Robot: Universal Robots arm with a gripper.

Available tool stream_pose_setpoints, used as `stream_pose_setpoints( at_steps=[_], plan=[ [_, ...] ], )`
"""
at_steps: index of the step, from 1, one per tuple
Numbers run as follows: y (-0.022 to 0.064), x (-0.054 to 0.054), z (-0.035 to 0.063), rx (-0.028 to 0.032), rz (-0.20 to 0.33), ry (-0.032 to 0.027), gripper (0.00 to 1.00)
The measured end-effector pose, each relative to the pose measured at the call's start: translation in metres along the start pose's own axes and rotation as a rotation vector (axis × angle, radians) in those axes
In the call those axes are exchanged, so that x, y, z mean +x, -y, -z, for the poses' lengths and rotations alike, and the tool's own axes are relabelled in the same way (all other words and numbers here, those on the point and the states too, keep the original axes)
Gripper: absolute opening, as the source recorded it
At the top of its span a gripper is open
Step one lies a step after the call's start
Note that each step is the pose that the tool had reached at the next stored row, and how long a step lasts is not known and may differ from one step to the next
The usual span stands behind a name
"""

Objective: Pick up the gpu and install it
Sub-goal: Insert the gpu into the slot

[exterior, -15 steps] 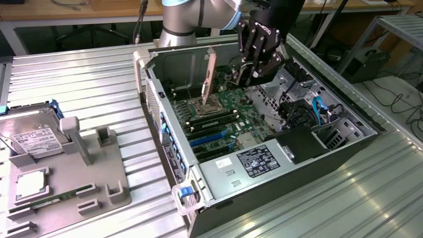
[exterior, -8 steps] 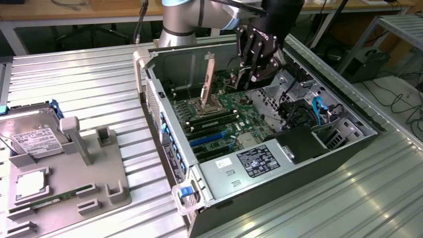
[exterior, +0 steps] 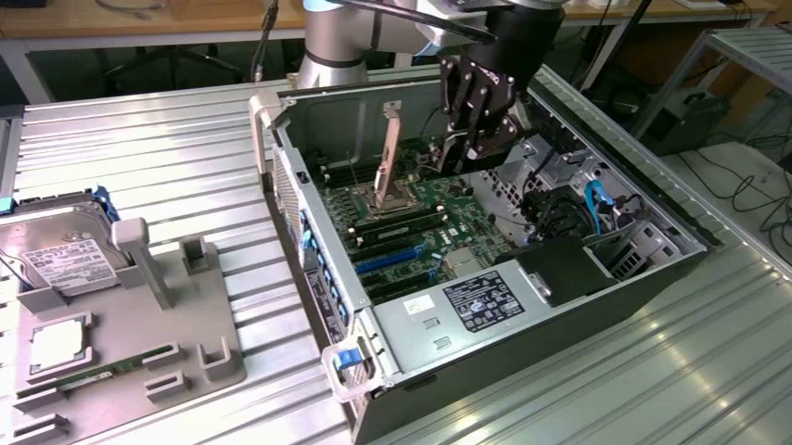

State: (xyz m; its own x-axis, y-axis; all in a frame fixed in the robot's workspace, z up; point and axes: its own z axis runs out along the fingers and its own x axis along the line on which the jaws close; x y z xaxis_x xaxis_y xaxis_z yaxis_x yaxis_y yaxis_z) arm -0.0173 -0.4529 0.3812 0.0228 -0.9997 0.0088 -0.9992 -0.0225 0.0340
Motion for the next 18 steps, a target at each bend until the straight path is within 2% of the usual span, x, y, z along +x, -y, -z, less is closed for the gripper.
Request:
stream_pose_setpoints(
  at_steps=[13,18],
  plan=[
    [0.0003,0.0,-0.008,-0.0009,0.0,0.0008,0.28],
    [0.0007,0.002,-0.0253,-0.0015,0.0,0.004,0.28]
  ],
)
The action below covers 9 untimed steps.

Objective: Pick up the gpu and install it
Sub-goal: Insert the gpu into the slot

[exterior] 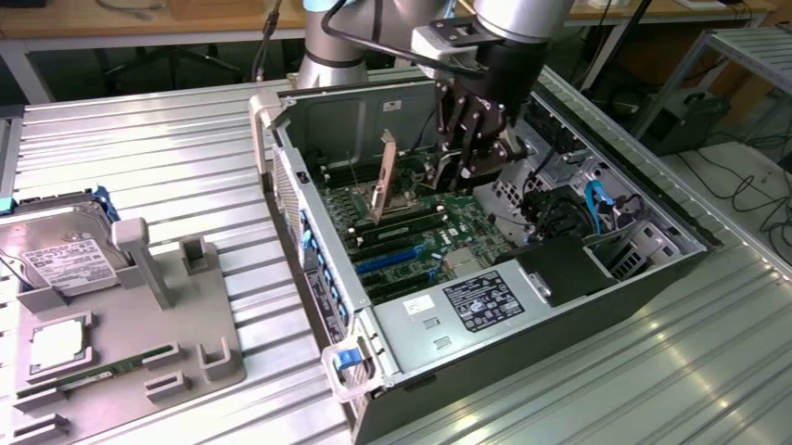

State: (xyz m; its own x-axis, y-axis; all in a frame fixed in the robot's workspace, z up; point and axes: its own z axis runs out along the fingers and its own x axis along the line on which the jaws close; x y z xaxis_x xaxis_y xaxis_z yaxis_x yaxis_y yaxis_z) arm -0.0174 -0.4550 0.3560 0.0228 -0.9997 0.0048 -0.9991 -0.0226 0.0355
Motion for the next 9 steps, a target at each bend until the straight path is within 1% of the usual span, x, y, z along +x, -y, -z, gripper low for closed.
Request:
stream_pose_setpoints(
  at_steps=[5,9],
  plan=[
    [0.0003,0.001,-0.0085,-0.0009,0.0,0.0006,0.28],
    [0.0006,0.004,-0.0179,-0.0029,0.0,0.001,0.28]
  ],
)
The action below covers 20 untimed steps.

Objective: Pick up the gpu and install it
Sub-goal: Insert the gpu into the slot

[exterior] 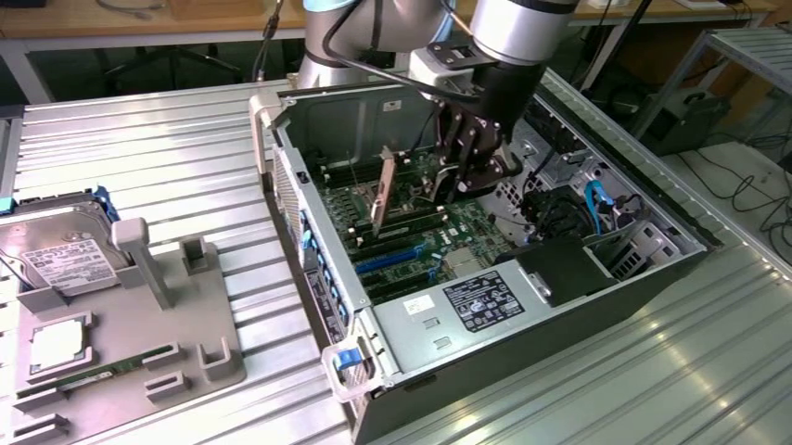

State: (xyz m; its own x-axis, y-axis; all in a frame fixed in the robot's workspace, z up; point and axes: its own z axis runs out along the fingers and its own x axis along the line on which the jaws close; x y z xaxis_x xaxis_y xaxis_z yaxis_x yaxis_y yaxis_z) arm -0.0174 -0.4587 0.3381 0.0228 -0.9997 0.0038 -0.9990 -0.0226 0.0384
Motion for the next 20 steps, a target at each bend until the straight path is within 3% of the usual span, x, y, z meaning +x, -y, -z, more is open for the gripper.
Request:
stream_pose_setpoints(
  at_steps=[20],
  plan=[
    [0.0003,0.0024,-0.0085,0.0,0.0,0.0006,0.28]
  ],
)
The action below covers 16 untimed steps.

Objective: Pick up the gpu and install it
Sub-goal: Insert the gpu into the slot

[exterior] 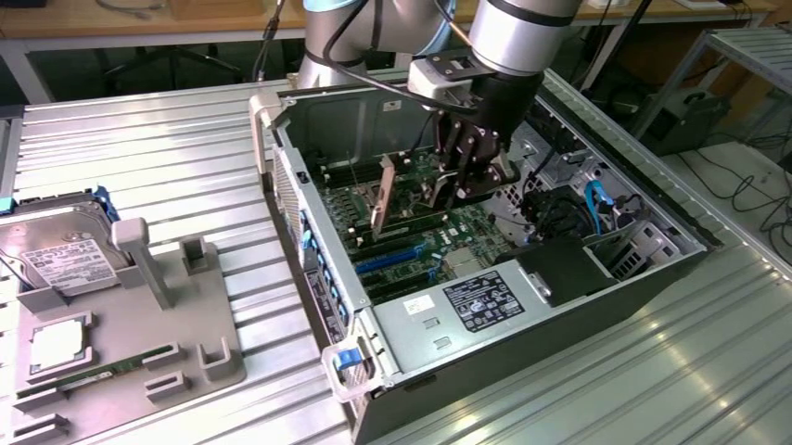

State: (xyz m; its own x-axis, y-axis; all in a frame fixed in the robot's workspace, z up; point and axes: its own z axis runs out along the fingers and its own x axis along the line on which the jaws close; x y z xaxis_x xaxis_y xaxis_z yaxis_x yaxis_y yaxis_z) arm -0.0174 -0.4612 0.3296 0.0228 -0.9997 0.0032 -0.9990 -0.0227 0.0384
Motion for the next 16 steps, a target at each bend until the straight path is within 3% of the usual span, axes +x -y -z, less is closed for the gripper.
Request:
stream_pose_setpoints(
  at_steps=[16],
  plan=[
    [0.0001,0.0008,-0.0071,0.0,0.0,0.0017,0.28]
  ],
)
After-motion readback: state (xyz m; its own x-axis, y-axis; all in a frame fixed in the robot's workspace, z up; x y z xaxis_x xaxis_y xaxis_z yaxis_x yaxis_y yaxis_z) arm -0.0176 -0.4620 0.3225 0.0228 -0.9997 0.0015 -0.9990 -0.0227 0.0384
